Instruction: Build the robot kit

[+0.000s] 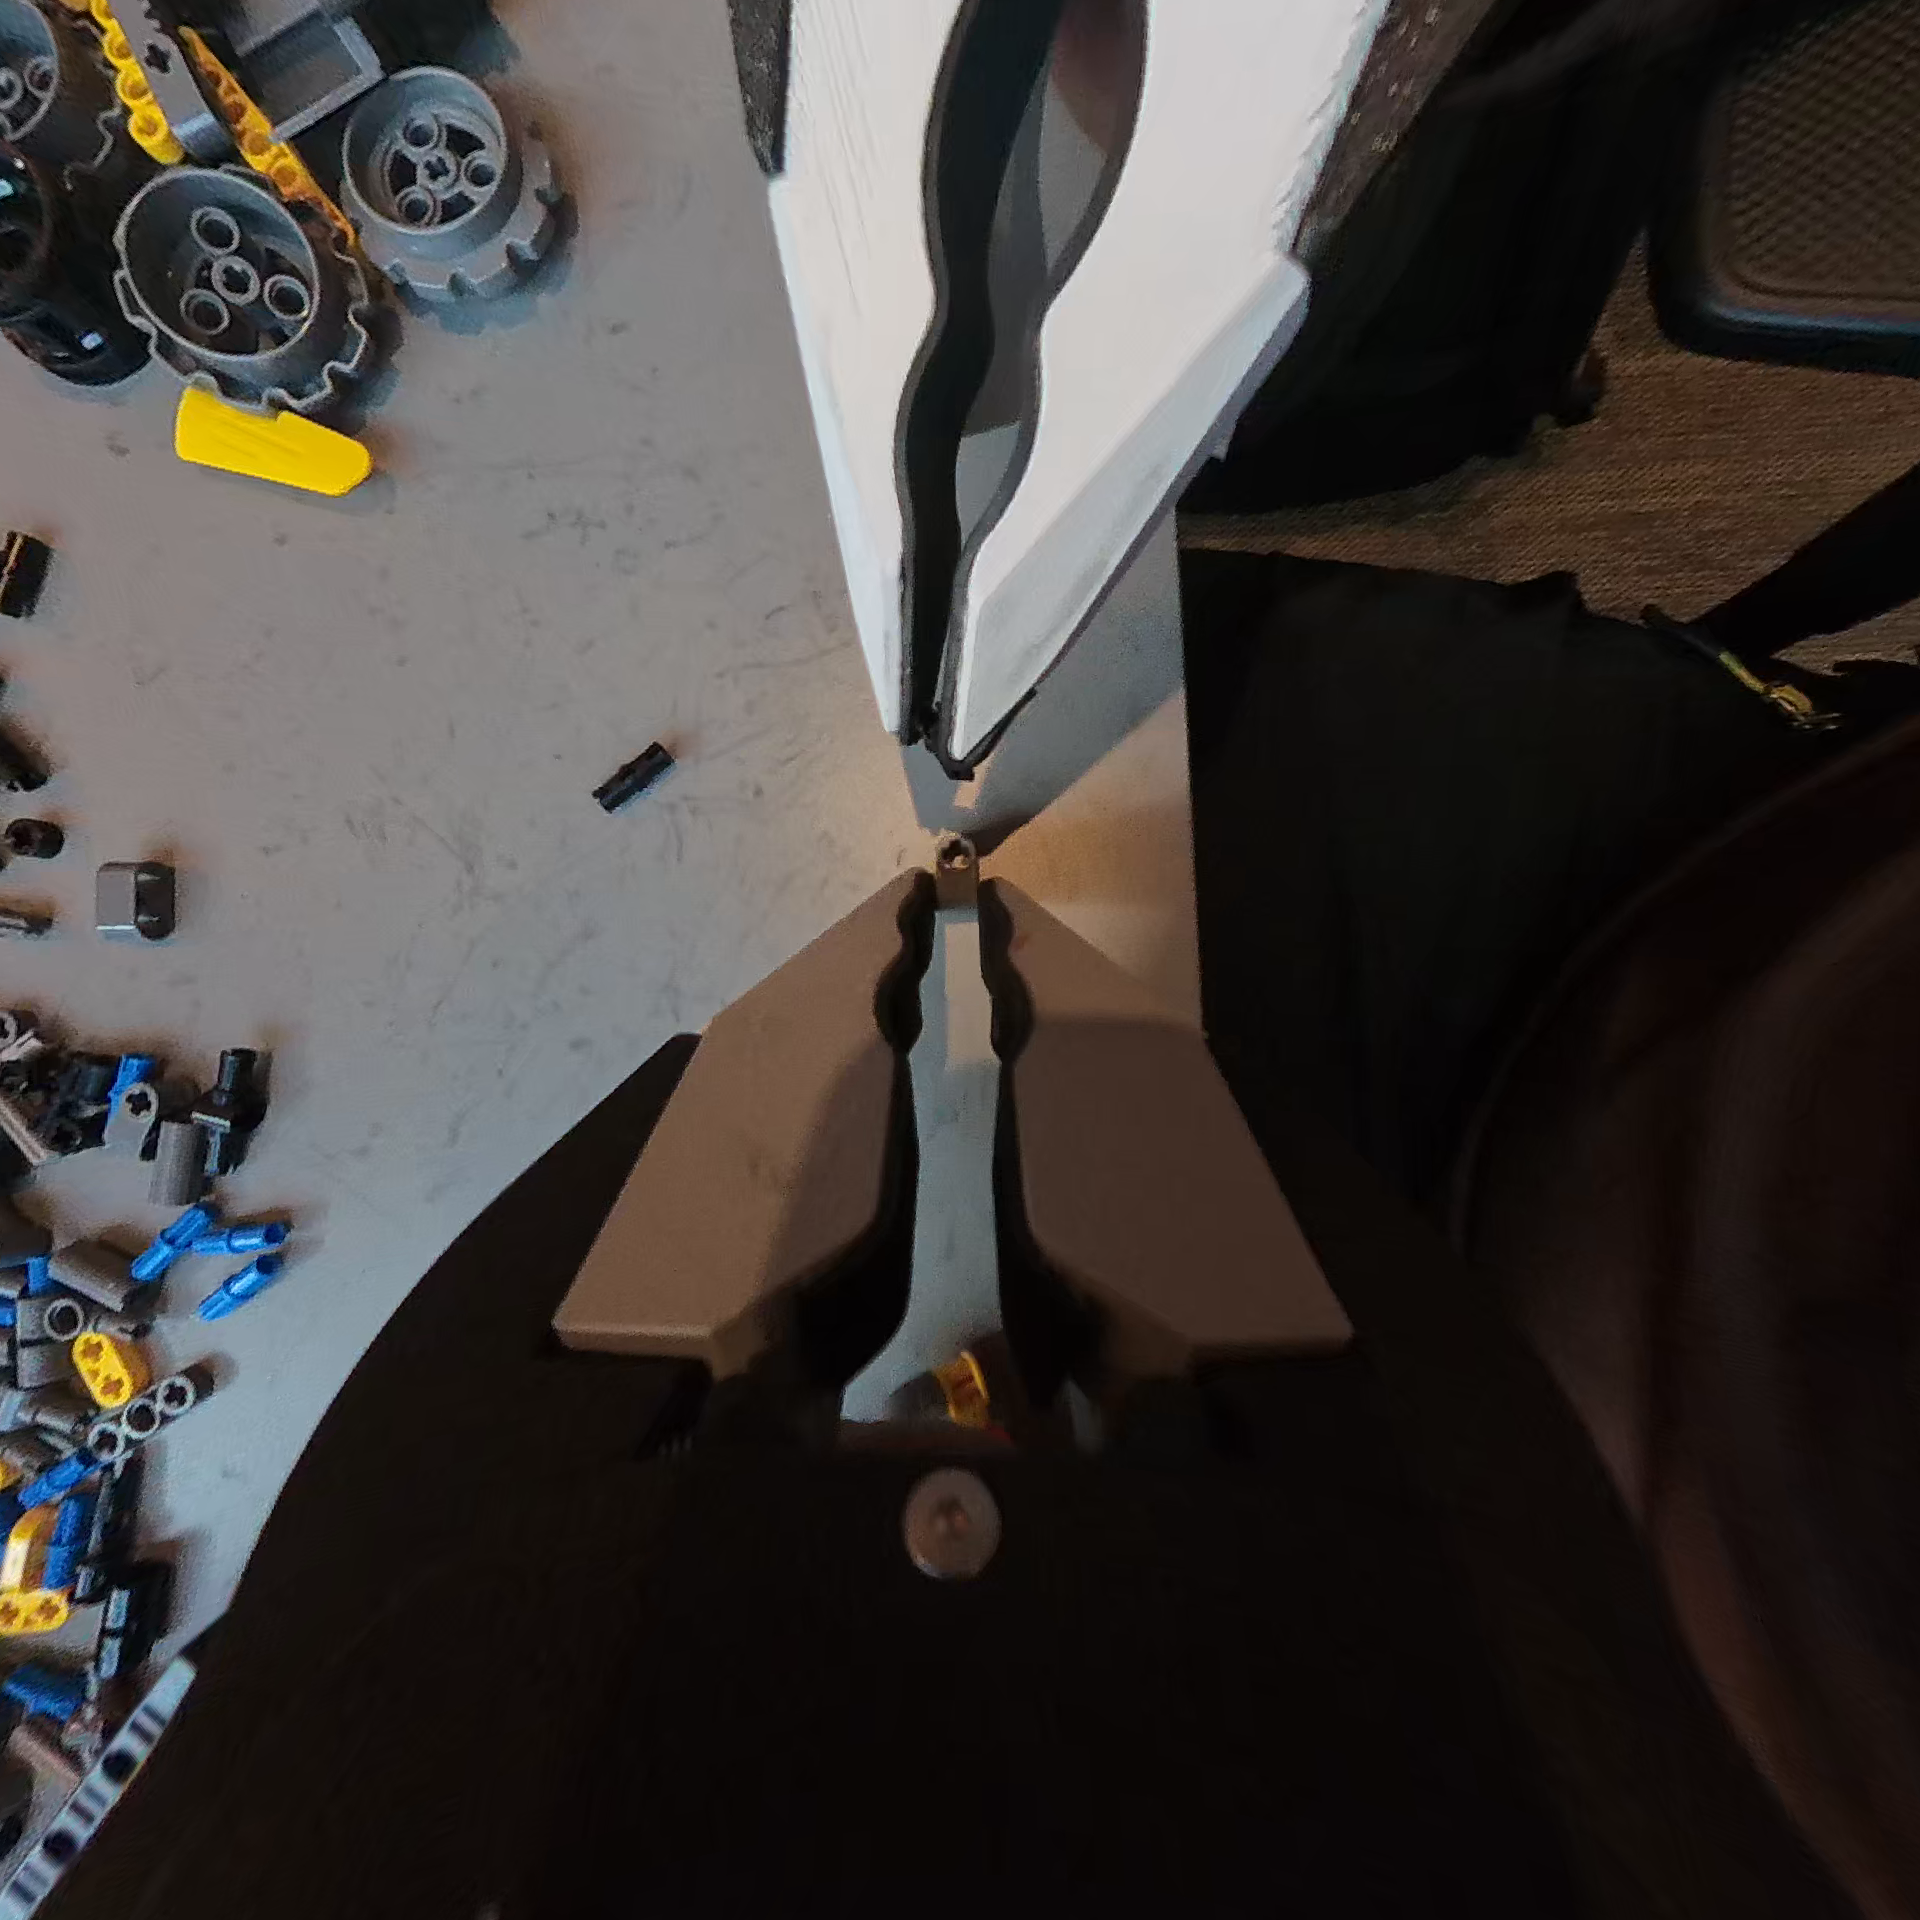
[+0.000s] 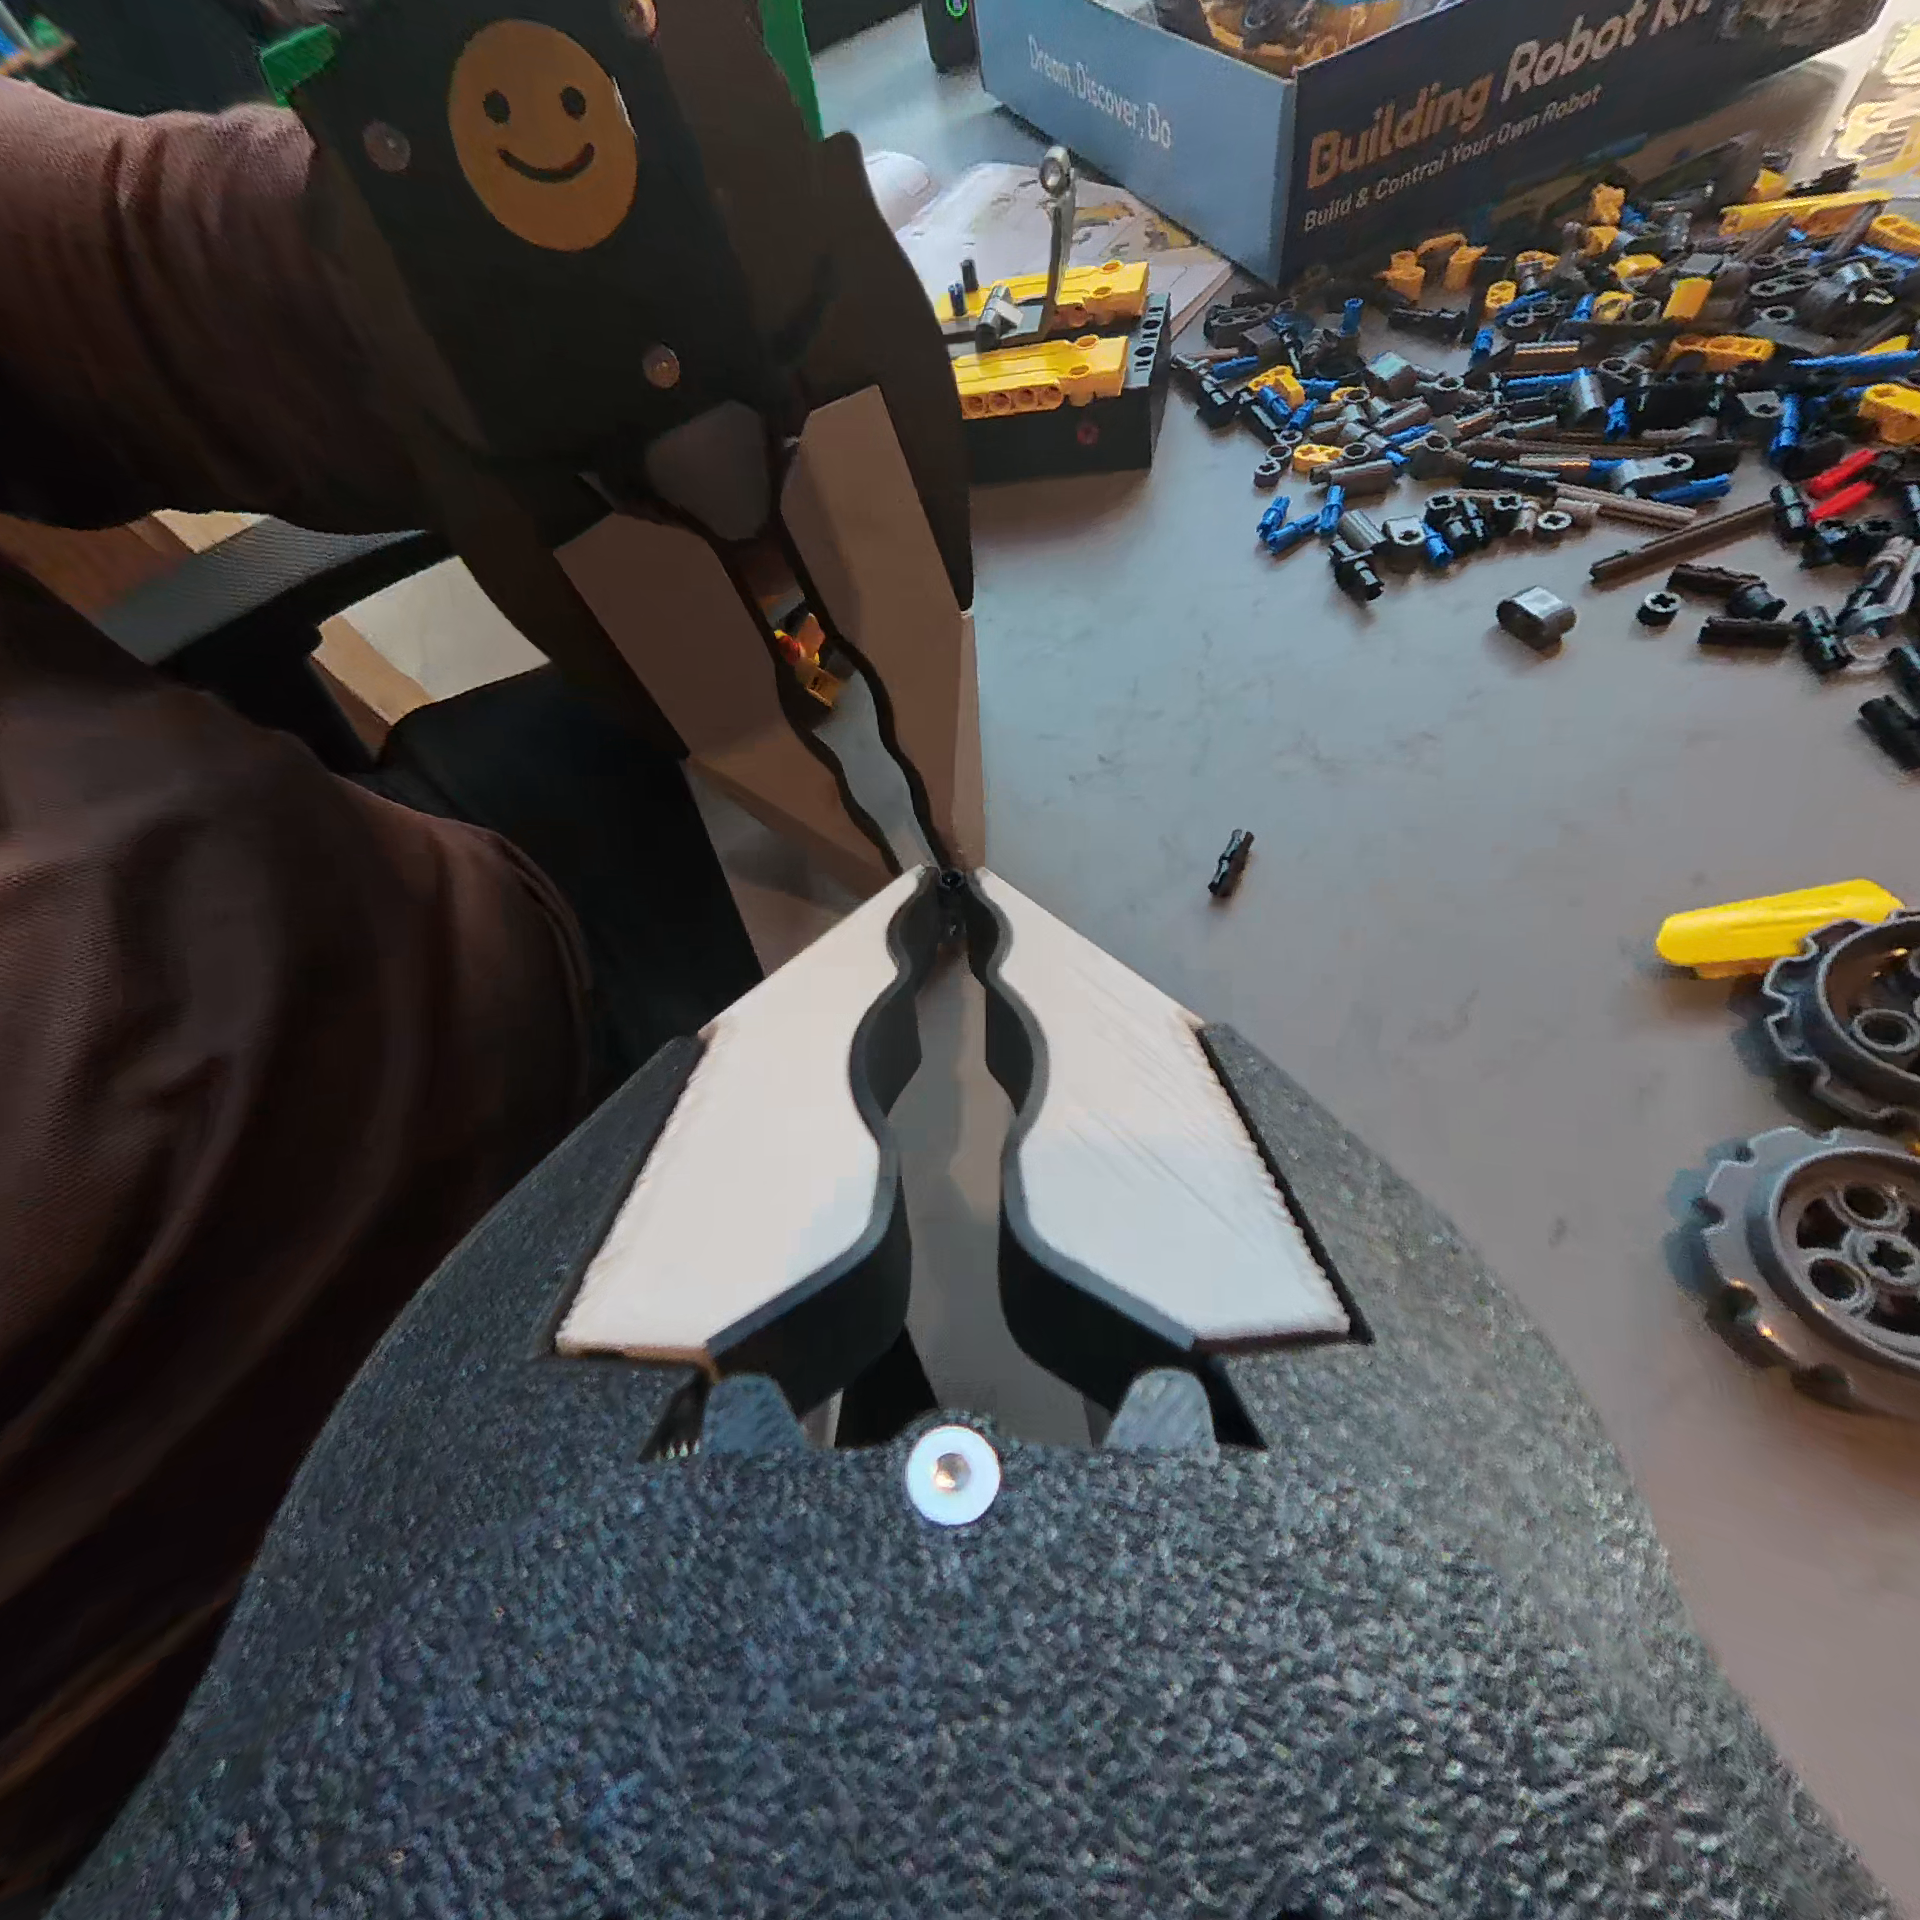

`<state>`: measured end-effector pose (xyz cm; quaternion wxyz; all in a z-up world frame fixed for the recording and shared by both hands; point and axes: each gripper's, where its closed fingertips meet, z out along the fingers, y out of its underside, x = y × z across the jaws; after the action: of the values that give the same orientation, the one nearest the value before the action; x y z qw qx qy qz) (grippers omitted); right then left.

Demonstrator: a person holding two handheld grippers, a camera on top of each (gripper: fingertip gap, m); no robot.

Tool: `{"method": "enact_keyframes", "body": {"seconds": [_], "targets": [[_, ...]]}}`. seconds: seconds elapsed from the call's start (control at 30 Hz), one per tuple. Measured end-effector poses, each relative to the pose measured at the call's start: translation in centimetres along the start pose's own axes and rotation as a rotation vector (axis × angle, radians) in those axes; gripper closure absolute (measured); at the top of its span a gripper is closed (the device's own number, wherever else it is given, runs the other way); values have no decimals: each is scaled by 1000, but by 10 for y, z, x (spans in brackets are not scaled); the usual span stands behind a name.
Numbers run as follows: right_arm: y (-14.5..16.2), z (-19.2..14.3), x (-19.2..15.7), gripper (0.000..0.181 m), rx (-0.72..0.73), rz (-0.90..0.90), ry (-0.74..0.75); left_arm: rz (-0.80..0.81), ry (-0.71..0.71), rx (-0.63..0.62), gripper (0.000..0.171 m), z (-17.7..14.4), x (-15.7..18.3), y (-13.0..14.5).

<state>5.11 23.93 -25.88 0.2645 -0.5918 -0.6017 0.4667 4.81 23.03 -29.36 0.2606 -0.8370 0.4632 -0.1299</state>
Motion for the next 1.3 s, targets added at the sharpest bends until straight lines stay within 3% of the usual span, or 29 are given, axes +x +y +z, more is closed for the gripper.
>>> {"method": "enact_keyframes", "body": {"seconds": [0.4,0.83,1.3], "targets": [[8,-25,1,181,47,-23,49,89,91,47,166,16,14,-25],[17,-31,-6,181,-5,-119,-58,19,1,39,166,19,22,-30],[29,-41,-12,181,-43,-206,-123,-107,-39,114,166,27,31,-43]]}}
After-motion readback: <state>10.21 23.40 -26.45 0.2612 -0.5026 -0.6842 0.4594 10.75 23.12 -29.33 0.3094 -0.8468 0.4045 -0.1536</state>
